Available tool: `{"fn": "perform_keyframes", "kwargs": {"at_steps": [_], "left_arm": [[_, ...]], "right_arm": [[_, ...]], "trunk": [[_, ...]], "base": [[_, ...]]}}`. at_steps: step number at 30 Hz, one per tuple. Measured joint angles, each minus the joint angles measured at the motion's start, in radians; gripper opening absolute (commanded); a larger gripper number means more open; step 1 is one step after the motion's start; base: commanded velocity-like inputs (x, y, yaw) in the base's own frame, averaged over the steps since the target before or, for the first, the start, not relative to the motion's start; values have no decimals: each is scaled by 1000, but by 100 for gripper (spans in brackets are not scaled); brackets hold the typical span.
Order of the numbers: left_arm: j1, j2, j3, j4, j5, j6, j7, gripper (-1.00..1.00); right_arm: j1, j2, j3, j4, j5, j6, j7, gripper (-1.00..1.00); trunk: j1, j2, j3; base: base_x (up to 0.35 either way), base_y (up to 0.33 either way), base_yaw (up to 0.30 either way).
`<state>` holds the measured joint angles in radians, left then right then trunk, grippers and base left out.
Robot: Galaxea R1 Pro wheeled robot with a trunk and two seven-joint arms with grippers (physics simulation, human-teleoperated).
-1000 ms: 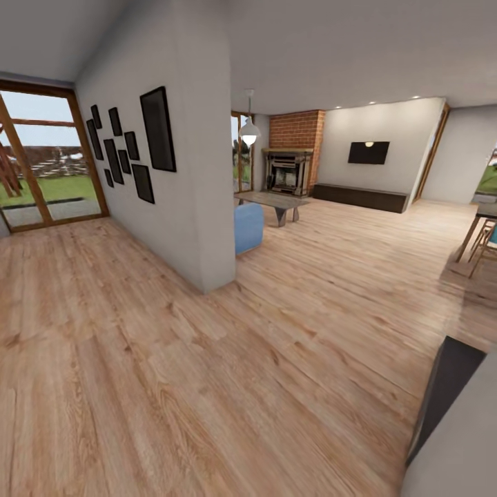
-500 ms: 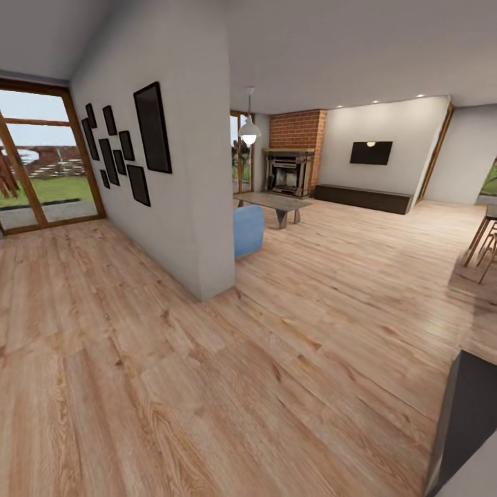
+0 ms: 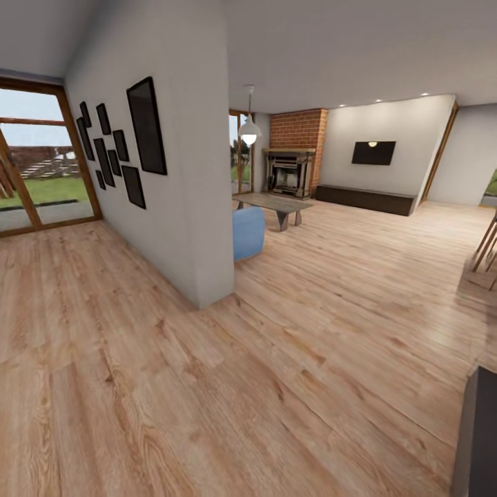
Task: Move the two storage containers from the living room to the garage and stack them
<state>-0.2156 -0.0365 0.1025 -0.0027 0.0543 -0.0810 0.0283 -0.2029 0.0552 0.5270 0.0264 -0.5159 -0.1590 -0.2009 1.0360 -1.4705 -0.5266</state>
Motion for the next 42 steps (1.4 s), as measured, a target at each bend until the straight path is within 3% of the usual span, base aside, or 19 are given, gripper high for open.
{"fn": "perform_keyframes", "kwargs": {"at_steps": [8,30,42], "left_arm": [[0,0,0,0,0,-1,0,100],[0,0,0,0,0,-1,0,100],[0,0,0,0,0,-2,0,100]], "right_arm": [[0,0,0,0,-1,0,0,100],[0,2,0,0,-2,0,0,100],[0,2,0,0,-3,2,0,100]], "trunk": [[0,0,0],[0,0,0],[0,0,0]], "base": [[321,0,-29],[321,0,-223],[321,0,-25]]}}
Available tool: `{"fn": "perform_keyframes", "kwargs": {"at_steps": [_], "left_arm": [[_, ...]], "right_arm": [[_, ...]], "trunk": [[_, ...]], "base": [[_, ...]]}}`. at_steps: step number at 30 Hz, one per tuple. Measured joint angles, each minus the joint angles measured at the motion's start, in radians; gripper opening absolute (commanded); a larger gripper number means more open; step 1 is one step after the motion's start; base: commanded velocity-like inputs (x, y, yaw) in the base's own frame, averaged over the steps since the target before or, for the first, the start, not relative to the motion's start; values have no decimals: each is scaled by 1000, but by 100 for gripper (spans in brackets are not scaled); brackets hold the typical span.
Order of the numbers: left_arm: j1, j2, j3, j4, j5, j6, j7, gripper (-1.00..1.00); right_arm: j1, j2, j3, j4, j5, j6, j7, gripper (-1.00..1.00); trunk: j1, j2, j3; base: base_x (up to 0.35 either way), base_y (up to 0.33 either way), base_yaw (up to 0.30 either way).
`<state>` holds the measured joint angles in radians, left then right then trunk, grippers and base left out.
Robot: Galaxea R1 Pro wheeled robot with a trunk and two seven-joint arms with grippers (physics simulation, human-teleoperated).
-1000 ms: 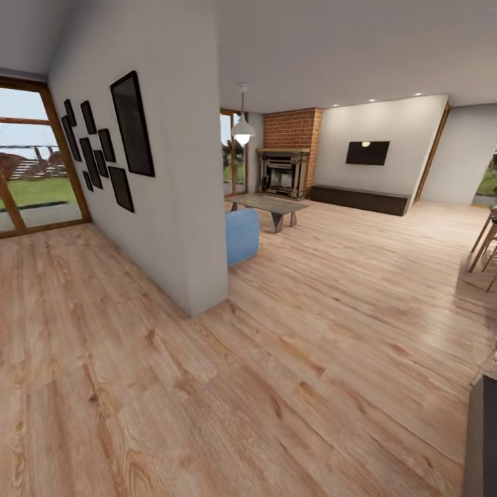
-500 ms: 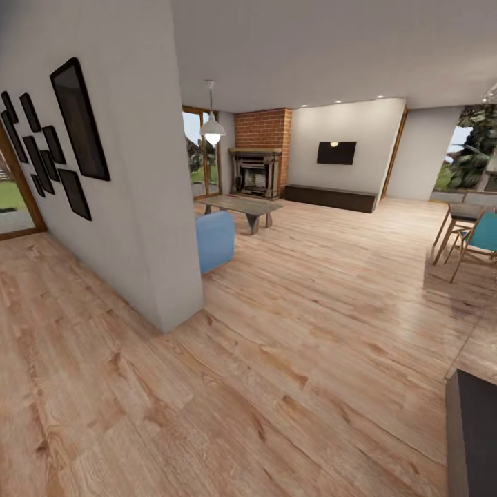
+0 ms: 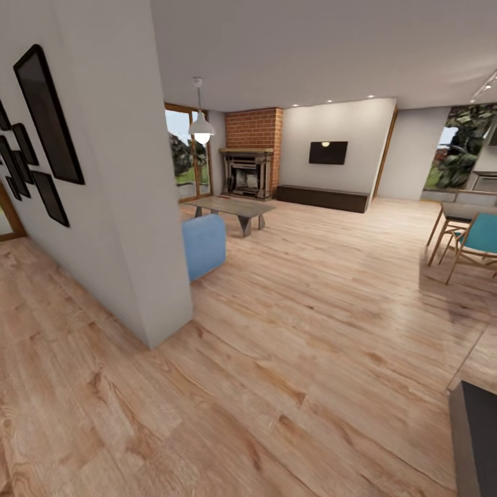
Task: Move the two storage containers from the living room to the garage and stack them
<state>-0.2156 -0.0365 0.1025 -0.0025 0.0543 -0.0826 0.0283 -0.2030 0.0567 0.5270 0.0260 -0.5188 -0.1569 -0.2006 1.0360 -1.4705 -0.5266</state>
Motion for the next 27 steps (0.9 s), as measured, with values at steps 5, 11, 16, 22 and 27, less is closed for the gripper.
{"fn": "perform_keyframes", "kwargs": {"at_steps": [5,11,16,22,27], "left_arm": [[0,0,0,0,0,0,0,100],[0,0,0,0,0,0,0,100],[0,0,0,0,0,0,0,100],[0,0,0,0,0,0,0,100],[0,0,0,0,0,0,0,100]], "right_arm": [[0,-3,0,0,1,0,0,100],[0,-2,0,0,2,-1,0,100],[0,-1,0,0,-2,-1,0,100],[0,0,0,0,-3,-1,0,100],[0,1,0,0,-2,-1,0,100]], "trunk": [[0,0,0],[0,0,0],[0,0,0],[0,0,0],[0,0,0]], "base": [[321,0,0],[321,0,-13],[321,0,-154],[321,0,-233],[321,0,-240]]}}
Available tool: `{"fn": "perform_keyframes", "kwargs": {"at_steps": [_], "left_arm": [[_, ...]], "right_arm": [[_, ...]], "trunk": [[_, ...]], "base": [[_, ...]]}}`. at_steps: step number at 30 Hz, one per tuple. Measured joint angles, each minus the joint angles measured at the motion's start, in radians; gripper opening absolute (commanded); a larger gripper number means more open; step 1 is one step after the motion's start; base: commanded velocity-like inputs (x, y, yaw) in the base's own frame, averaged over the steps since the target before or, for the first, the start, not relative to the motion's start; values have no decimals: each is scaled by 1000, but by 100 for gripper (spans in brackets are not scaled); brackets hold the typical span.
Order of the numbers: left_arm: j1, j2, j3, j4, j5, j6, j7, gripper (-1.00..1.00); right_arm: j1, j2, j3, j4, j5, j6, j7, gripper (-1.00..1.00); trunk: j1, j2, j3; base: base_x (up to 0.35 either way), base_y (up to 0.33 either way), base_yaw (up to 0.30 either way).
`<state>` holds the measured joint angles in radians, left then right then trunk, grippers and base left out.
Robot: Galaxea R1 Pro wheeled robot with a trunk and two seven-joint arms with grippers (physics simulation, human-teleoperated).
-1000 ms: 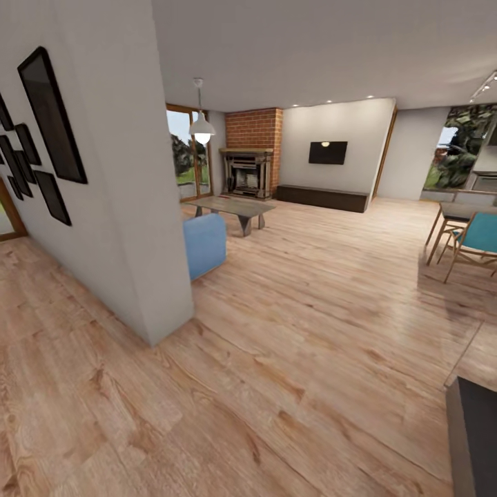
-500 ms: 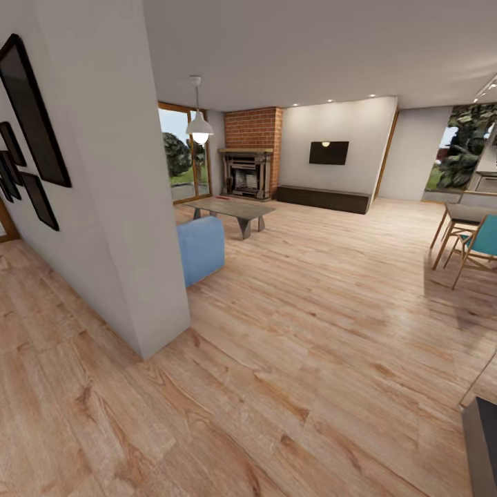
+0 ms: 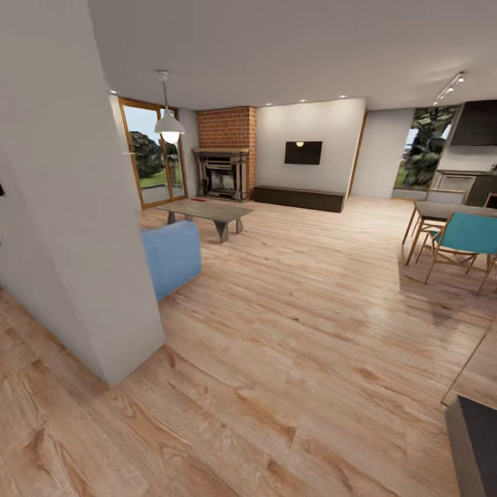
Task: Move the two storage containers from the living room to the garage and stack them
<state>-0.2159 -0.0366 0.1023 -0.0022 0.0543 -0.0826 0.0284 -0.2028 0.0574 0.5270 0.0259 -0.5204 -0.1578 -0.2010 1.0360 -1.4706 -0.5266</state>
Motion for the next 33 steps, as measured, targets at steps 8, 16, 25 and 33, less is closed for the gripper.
{"fn": "perform_keyframes", "kwargs": {"at_steps": [8,16,25,33], "left_arm": [[0,0,0,0,0,0,0,100],[0,0,0,0,0,1,0,100],[0,2,0,0,0,7,0,100],[0,2,0,0,0,7,0,100]], "right_arm": [[0,0,0,0,0,0,0,100],[0,0,0,0,1,0,1,100],[0,0,0,0,2,0,0,100],[0,0,0,0,2,0,1,100]], "trunk": [[0,0,0],[0,0,0],[0,0,0],[0,0,0]], "base": [[321,0,-210],[322,0,-20],[323,0,0],[323,0,0]]}}
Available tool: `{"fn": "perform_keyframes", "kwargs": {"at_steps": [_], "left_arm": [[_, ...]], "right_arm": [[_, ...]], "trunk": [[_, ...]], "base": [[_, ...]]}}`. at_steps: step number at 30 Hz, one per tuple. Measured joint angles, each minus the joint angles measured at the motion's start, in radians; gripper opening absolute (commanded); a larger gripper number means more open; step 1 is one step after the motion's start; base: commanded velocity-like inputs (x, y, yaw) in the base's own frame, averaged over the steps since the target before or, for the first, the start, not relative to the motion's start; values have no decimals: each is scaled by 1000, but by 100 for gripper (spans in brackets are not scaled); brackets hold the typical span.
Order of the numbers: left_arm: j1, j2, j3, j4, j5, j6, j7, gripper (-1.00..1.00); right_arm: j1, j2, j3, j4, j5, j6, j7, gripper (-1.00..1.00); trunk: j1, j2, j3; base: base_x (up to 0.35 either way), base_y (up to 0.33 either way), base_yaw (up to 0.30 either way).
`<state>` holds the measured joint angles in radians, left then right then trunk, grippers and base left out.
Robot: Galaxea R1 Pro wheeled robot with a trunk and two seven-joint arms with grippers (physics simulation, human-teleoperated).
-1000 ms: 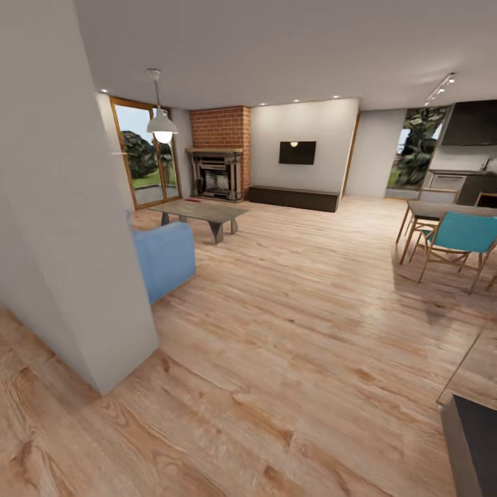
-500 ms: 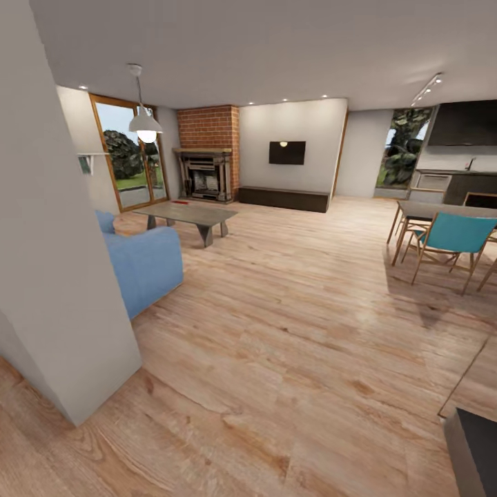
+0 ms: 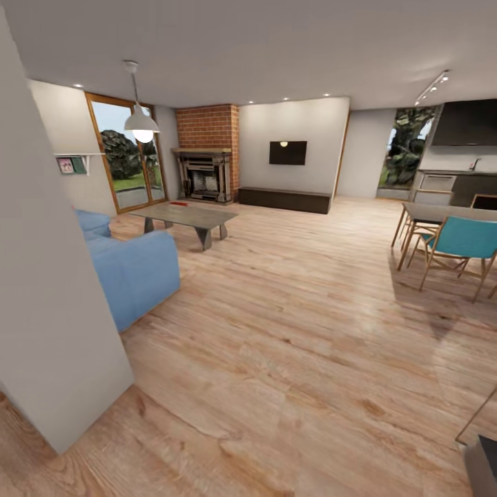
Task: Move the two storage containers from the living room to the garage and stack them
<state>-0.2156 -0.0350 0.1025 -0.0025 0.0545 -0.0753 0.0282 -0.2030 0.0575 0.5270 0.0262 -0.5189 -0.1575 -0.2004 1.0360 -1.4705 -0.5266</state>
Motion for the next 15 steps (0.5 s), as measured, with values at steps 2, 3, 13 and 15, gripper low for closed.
{"fn": "perform_keyframes", "kwargs": {"at_steps": [2,3,13,15], "left_arm": [[0,0,0,0,0,-1,0,100],[0,0,0,0,0,-1,0,100],[0,0,0,0,0,-2,0,100],[0,0,0,0,0,-2,0,100]], "right_arm": [[0,0,0,0,0,0,0,100],[0,0,0,0,0,0,0,100],[0,-1,0,0,0,0,0,100],[0,0,0,0,-1,0,0,100]], "trunk": [[0,0,0],[0,0,0],[0,0,0],[0,0,0]], "base": [[324,0,0],[324,0,0],[324,0,-10],[324,0,-163]]}}
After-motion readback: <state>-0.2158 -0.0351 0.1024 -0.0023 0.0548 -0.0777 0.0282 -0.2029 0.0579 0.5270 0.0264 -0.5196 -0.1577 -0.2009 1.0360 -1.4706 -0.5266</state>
